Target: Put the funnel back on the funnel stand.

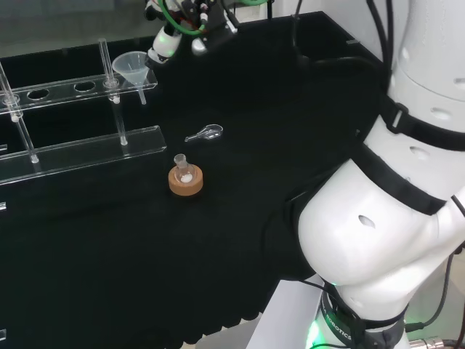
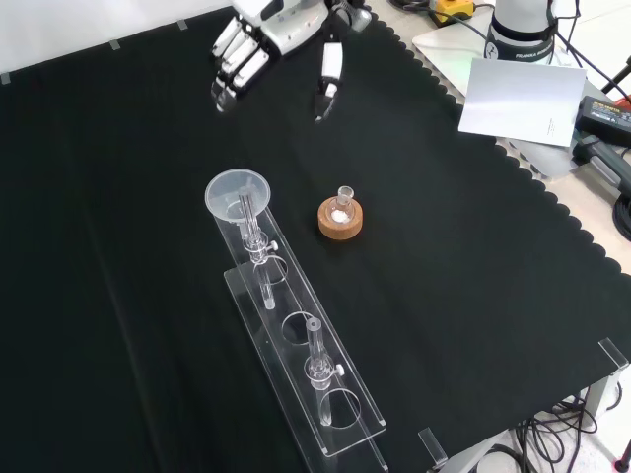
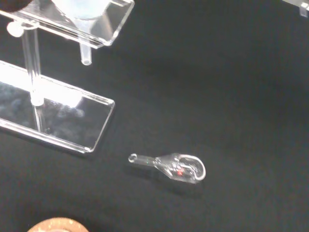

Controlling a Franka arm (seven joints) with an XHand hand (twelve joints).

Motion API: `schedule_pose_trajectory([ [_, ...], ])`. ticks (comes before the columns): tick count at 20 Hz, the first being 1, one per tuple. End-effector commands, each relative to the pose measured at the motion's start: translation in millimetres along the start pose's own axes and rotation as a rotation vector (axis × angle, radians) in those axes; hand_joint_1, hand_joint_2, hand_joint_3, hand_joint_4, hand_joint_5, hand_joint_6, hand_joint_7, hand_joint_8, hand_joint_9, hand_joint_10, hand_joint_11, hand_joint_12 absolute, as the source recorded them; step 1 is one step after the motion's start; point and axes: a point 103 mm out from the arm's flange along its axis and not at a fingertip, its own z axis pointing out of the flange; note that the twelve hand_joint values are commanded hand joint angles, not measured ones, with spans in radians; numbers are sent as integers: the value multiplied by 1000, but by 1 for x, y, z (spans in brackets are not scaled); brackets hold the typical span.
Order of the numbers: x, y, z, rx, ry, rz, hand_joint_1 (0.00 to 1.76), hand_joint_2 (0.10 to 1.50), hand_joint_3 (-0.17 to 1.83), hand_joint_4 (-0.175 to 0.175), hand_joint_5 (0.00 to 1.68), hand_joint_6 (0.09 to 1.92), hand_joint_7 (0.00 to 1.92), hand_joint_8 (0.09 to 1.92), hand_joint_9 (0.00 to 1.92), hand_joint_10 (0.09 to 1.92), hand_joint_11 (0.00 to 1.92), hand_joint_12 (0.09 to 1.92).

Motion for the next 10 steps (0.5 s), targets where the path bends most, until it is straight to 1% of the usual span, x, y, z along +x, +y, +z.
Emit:
schedule_pose_trajectory([
  [1,-20,-30,8,-13,71,83,604,713,253,-19,262,87,197,662,487,633,396,1387],
  [5,-30,-43,16,-4,108,116,613,716,253,-19,275,87,207,664,495,633,399,1387],
  [10,-41,-59,26,-7,155,154,618,719,254,-21,283,87,214,665,503,633,402,1387],
])
